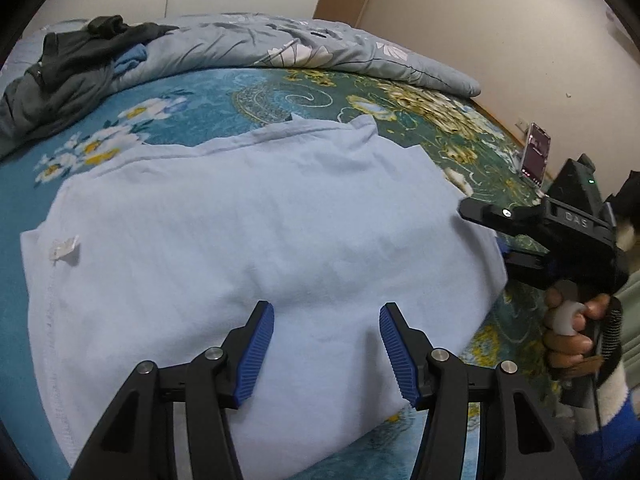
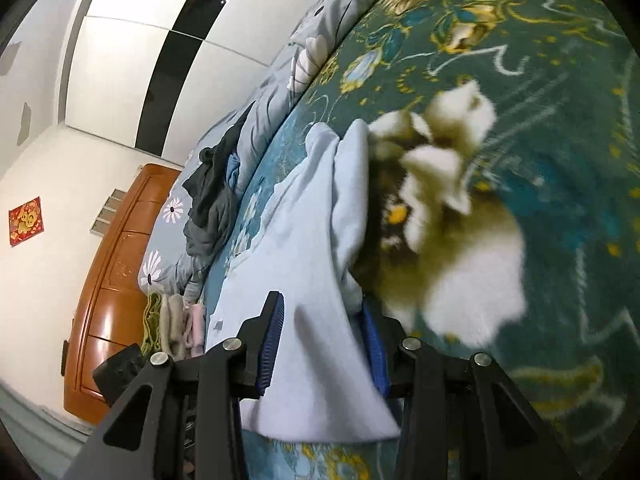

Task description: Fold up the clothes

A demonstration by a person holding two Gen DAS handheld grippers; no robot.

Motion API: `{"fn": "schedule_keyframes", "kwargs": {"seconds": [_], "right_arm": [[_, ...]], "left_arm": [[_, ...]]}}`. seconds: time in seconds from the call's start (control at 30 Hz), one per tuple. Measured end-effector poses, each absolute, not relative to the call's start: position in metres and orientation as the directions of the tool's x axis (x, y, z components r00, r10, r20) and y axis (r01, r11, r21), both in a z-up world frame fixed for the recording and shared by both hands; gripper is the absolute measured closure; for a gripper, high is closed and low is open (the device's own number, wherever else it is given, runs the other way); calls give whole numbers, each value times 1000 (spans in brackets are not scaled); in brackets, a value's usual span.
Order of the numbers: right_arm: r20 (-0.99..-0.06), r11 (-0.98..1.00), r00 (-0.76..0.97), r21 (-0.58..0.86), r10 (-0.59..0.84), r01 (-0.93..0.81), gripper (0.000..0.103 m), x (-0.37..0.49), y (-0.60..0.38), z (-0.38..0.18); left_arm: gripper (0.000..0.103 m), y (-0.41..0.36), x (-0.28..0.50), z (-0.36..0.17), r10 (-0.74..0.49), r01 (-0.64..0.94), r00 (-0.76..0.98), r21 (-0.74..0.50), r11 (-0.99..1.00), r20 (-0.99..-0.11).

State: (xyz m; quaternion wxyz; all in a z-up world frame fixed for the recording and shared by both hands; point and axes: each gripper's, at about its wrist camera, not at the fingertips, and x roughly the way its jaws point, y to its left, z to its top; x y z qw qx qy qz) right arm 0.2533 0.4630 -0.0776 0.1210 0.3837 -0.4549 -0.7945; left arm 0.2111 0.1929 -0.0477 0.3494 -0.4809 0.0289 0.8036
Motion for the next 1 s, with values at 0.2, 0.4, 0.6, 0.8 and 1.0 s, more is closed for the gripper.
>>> {"fn": "schedule_keyframes", "kwargs": {"seconds": [0.2,0.4,0.6,0.8,1.0], "right_arm": [[-464,-505,-686,848,-561,-161,82,256,469,-83],[-507,-519,-671,829,-541,-208,84,270,474,-81],[-609,-622,-645,740,-462,-254,78,306,475,-69],[-572,-579,-668,775,-476,-252,82,318,476,-78],[-541,-581,-709,782,-454,-225,100,333,477,-59]], "left_arm": [[44,196,218,-49,540,-603,-283,-290,-743,-793],[44,192,217,-49,565,-602,-259,-327,-729,-783],[43,191,217,-51,569,-611,-252,-328,-721,-783],[41,191,219,-52,574,-621,-247,-326,-712,-781],[40,189,219,-52,575,-625,-245,-326,-709,-781]]}}
